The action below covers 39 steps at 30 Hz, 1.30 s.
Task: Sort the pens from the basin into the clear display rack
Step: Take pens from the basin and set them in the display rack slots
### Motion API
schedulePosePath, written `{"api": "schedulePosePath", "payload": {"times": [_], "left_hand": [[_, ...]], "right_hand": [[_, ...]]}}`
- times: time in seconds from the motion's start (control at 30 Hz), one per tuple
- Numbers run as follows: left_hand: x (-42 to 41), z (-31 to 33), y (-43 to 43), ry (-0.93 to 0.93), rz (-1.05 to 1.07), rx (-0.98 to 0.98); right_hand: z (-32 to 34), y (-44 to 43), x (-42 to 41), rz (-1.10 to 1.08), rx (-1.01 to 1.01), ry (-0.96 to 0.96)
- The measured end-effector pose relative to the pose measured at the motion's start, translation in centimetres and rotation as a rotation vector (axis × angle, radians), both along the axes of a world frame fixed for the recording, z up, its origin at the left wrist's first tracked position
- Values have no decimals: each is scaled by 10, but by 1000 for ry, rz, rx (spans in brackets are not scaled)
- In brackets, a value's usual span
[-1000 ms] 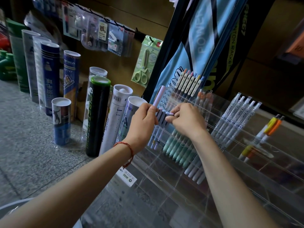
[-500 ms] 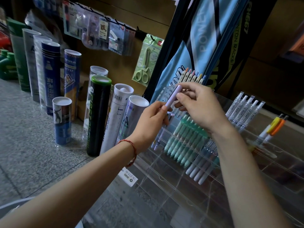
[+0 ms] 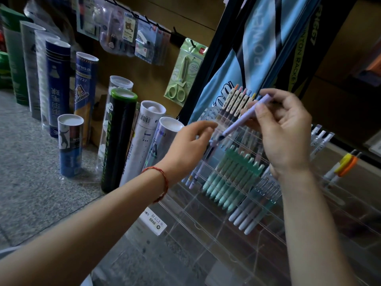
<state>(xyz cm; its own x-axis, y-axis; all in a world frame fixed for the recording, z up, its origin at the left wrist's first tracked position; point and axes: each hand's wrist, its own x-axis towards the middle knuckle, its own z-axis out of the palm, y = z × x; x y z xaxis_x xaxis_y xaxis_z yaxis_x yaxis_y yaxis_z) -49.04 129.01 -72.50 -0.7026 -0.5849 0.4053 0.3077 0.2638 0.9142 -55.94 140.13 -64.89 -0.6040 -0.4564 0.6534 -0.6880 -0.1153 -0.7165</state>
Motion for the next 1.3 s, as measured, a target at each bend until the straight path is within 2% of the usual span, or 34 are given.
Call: {"api": "schedulePosePath", "payload": {"times": [0.07,0.13,0.3,0.47,0.53,0.6,0.67,0.77,0.83,1.03,1.3], "left_hand": [[0,1,6,-57,-69,-124],[-2,2,10,-35,-39,-207],[-5,-1,10,86,157,-203],[-4,-5,9,83,211,-187],[-5,-5,6,63,282,-273],[-7,-6,1,4,419,-396],[-8,-11,-5,-115,427,-401],[-9,-24,-6,-222,330,-393],[-10,-31,-5,-247,310,-440],[-10,-35,-8,-249,283,-426],[-13,-38,-10,-208,293,-389]], "right_hand": [[-4,-1,4,107,22,-92],[-5,-2,6,137,26,-127],[-7,-5,3,64,-26,-162],[-12,-10,2,66,-125,-264],[-10,-7,1,27,-180,-202],[-6,-3,-4,-77,-212,-25],[-7,-4,-10,-154,-63,108],[-30,-10,-18,-230,356,162],[-43,-13,-19,-230,412,163],[-36,-15,-26,-270,503,178],[-42,-21,-18,-368,865,289]]}}
